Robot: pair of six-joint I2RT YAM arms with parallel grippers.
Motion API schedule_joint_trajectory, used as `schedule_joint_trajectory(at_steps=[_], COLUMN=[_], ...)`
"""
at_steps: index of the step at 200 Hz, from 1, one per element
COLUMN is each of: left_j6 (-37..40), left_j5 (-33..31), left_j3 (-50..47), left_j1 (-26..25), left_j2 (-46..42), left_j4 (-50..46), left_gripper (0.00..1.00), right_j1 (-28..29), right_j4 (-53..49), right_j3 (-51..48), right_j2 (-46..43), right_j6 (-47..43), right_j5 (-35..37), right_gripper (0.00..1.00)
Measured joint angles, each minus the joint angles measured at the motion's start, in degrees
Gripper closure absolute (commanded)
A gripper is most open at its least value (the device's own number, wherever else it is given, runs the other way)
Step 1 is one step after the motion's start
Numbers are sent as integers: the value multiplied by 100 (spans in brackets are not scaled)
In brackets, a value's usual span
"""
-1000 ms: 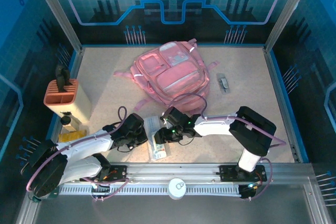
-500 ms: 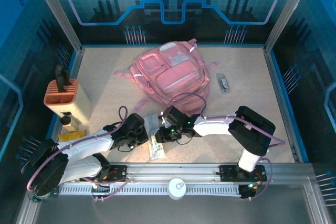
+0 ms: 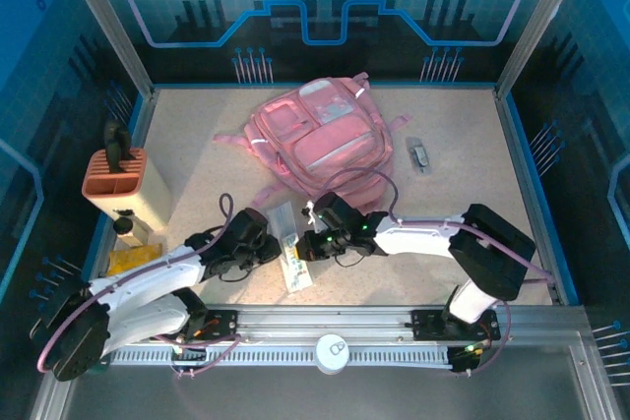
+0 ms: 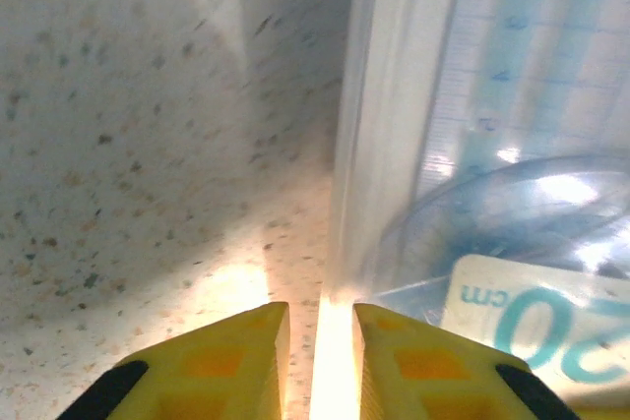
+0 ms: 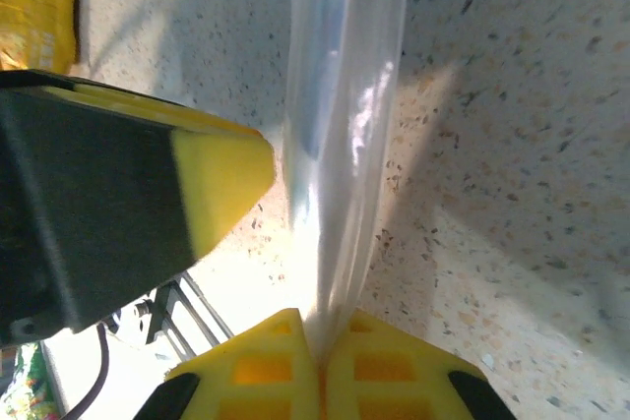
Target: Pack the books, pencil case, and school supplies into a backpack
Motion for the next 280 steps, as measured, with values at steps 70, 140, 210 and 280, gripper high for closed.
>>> schedule_joint_trajectory(at_steps=[70, 140, 210, 280], left_j6=[1641, 4006, 5864, 6935], left_j5=[-798, -1165, -975, -1193], left_j3=[1578, 2975, 4417, 5753], left_j1=[0, 0, -2, -83], left_j2=[-7, 1416, 3427, 5132], left_j4=[-669, -466, -17, 179], left_gripper=[58, 38, 26, 27], right_j1=[-925, -2218, -4083, -5333], right_j4=[-737, -1928, -2549, -2715], right_j3=[-103, -96, -240, -715], right_j2=[-1294, -2153, -2715, -2964], right_j6=[-546, -1217, -1578, -1611], right_j5=[-22, -323, -970, -1150], right_gripper=[100, 99, 99, 100])
